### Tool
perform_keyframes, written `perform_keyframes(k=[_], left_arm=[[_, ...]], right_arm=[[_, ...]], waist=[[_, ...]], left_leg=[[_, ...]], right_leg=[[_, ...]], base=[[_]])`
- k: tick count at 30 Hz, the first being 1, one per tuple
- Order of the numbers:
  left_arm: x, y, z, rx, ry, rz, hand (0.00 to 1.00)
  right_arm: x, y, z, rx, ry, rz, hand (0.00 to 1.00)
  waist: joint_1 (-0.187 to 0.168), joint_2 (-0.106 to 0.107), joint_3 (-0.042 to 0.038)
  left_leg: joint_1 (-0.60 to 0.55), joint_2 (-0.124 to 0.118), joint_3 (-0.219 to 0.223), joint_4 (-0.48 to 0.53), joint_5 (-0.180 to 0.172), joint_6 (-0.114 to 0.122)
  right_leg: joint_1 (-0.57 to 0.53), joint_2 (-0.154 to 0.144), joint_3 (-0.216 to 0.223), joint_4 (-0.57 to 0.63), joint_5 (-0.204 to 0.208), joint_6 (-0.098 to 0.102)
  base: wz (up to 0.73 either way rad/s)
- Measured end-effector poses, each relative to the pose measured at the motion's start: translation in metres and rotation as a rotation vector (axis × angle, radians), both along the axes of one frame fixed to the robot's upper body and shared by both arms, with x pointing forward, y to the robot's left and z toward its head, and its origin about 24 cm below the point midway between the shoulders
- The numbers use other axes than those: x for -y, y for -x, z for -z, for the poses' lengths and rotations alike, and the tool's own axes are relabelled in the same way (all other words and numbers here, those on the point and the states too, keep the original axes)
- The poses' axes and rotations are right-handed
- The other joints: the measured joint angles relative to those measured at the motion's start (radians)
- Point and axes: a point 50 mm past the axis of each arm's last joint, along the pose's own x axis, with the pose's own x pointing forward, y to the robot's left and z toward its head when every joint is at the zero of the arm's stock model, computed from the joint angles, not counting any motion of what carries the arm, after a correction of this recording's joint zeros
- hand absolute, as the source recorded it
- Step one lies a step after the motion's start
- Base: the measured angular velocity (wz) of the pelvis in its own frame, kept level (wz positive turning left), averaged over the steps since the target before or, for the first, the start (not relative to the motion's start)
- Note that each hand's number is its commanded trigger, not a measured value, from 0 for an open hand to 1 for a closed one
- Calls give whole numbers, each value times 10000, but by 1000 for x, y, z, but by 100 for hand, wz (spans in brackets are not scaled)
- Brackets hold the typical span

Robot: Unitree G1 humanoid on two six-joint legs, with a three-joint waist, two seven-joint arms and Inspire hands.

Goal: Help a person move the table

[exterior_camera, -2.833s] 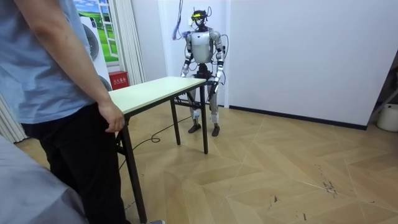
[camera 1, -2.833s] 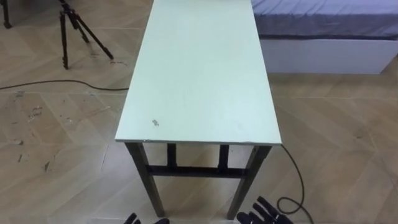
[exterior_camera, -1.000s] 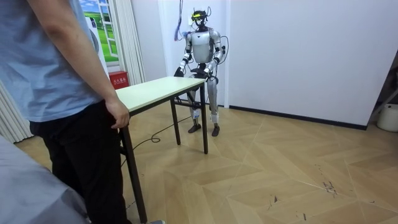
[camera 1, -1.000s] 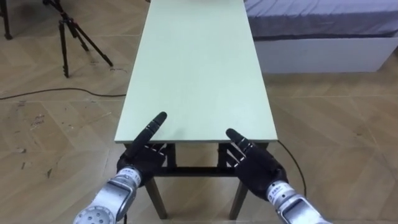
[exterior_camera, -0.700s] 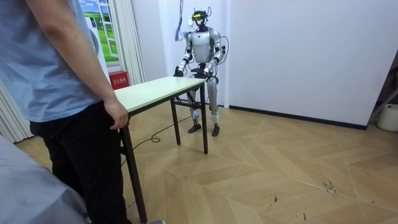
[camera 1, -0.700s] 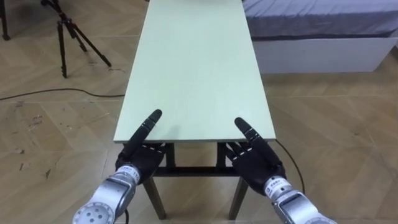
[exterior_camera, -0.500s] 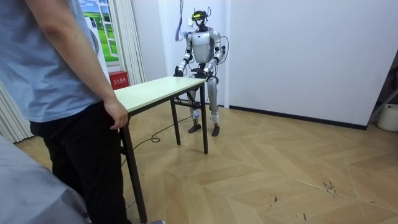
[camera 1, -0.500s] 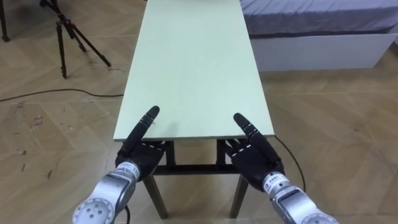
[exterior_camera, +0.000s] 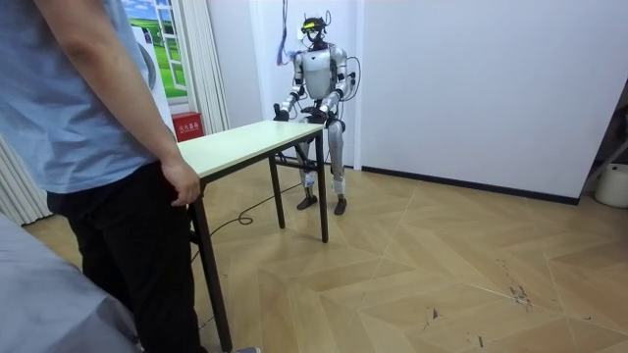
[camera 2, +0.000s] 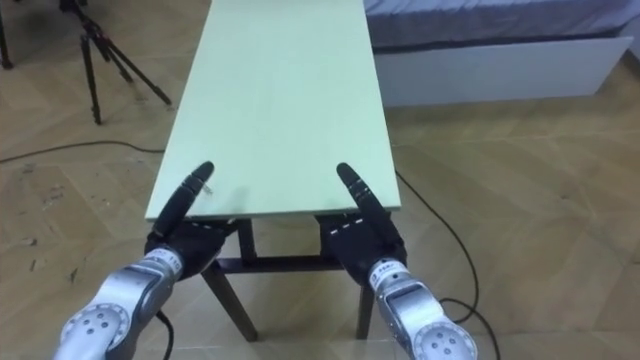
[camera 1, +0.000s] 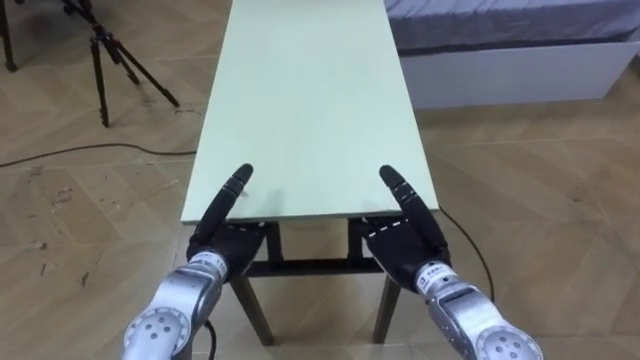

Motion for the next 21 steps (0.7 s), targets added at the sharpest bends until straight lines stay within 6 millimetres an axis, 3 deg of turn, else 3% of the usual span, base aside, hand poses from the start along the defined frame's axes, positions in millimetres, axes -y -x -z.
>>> perform_keyframes(k=[1, 3, 4, 6, 7, 8, 9, 21], left_arm=[[1, 0, 0, 11, 39, -37, 0], [2, 0, 0, 11, 56, -33, 13], [2, -1, 0, 24, 65, -26, 24], [3, -2, -1, 66, -41, 26, 60], [4, -2, -1, 77, -156, 41, 76], [5, -2, -1, 103, -247, 48, 100], [6, -2, -2, 124, -226, 36, 100], [25, 2, 9, -274, 301, 131, 100]], right_arm=[[-1, -1, 0, -20, -103, 173, 0], [-1, -1, 0, -29, -163, 252, 0], [0, -1, -1, -21, -167, 270, 0], [-1, -3, -2, 29, -153, 265, 0], [-1, -5, -3, 26, -98, 248, 23], [-3, -7, -5, 26, -90, 306, 84], [-3, -8, -5, 23, -90, 366, 100], [-1, -7, 2, -750, 171, 1114, 100]], waist=[[3, 0, 0], [5, 5, 3], [4, 6, 3], [8, 17, 10], [6, 34, 20], [37, 44, 23], [61, 46, 23], [329, 112, 78]], left_leg=[[-22, -2, -11, 14, 0, 0], [-44, -1, -20, 37, 0, 0], [-84, -2, -37, 56, -1, 1], [-150, -6, -46, 74, -1, 1], [-185, -11, -41, 75, -1, 1], [-207, -11, -40, 74, -1, 1], [-209, -10, -37, 74, -1, 1], [-292, -13, -5, 39, 9, 13]], right_leg=[[-2, -4, -7, -1, 0, 0], [-9, -8, -7, 0, 0, 0], [-29, -11, -13, 3, 0, 0], [-102, -19, -17, 35, 0, -1], [-141, -24, -12, 47, 0, -1], [-176, -25, -8, 49, 0, -1], [-190, -24, -7, 51, 0, -1], [-381, -34, 8, 89, 0, -1]], base=[[0], [0], [0], [0], [0], [0], [0], [0]])
